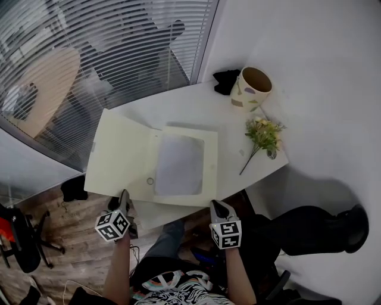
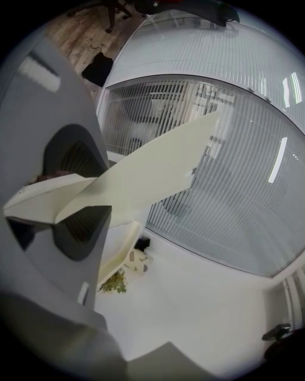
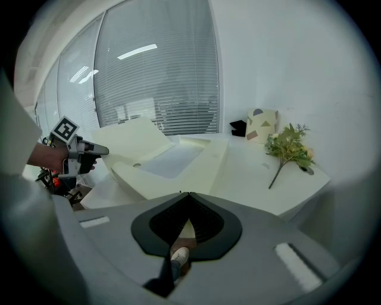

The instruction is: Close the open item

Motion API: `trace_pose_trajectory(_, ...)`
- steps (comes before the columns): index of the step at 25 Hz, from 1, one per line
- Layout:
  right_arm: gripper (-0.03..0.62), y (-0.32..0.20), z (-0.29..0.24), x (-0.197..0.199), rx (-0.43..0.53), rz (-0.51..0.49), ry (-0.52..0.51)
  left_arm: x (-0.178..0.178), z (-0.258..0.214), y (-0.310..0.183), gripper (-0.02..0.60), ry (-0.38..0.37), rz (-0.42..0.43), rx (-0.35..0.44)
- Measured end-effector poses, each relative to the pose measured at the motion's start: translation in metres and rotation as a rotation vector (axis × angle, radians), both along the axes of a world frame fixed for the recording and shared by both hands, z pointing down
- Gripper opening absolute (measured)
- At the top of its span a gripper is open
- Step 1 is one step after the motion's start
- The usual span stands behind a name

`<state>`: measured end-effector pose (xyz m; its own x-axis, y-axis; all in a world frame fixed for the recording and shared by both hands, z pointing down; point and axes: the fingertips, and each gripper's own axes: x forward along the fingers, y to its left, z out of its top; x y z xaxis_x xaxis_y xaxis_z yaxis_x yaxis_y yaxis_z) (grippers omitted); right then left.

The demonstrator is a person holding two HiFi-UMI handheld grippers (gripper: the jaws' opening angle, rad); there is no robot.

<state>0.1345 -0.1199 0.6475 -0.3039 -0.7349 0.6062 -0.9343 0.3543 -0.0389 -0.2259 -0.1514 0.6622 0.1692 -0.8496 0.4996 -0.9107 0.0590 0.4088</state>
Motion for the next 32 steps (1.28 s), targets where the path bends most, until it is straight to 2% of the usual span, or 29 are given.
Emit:
trace_pose_trajectory(4,0.0,0.0,-0.001,0.001,-0.001,0.01,-0.021,-0.003,-0.001,-0.004,0.166,-0.038,-0.007,-0.002)
trace_pose_trajectory(6,0.0,0.0,0.0,0.0,0.002,0.015,-0.022,-0.003,-0.002,-0.004,0.121,-0.064,-0.005,-0.004)
trace_pose_trajectory(8,0.0,0.001,0.001,0.001,0.003,0.019,-0.018,-0.001,-0.002,-0.004,0.118,-0.074,0.002,0.001)
trace_pose_trajectory(32,0.0,0.0,0.003,0.003,0.013,0.038,-0.026,0.023,-0.022,-0.004,0.072,-0.1,0.081,0.06)
